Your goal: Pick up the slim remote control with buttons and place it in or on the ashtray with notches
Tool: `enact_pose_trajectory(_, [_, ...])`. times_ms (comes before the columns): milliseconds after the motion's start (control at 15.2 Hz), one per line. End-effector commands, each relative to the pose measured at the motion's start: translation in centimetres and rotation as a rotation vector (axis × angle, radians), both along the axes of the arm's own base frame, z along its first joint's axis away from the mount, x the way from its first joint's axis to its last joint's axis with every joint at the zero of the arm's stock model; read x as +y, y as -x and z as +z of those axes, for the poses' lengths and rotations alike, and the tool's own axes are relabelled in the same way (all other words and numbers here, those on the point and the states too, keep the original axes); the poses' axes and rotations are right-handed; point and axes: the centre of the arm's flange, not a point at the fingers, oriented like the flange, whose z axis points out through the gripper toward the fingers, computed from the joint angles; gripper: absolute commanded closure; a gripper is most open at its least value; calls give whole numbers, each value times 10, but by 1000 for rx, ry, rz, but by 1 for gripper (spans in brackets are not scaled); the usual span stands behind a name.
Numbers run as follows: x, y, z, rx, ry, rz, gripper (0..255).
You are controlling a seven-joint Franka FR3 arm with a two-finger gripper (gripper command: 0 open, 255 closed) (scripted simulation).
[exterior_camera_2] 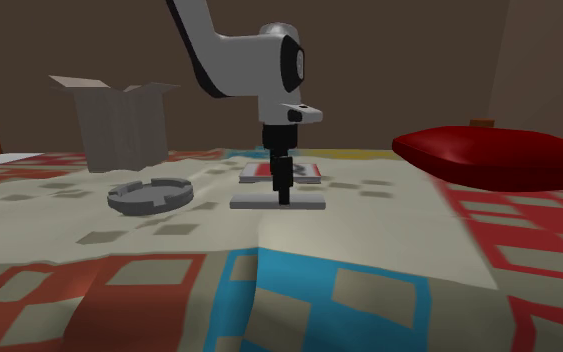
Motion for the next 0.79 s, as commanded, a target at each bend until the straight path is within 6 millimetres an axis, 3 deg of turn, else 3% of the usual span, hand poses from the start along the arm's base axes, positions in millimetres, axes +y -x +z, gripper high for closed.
enact_pose_trajectory(0, [1,0,-7,0,0,0,0])
enact_pose_trajectory(462, [1,0,-7,0,0,0,0])
enact_pose_trajectory(528, [1,0,-7,0,0,0,255])
enact_pose_trajectory(726, [1,-1,-7,0,0,0,255])
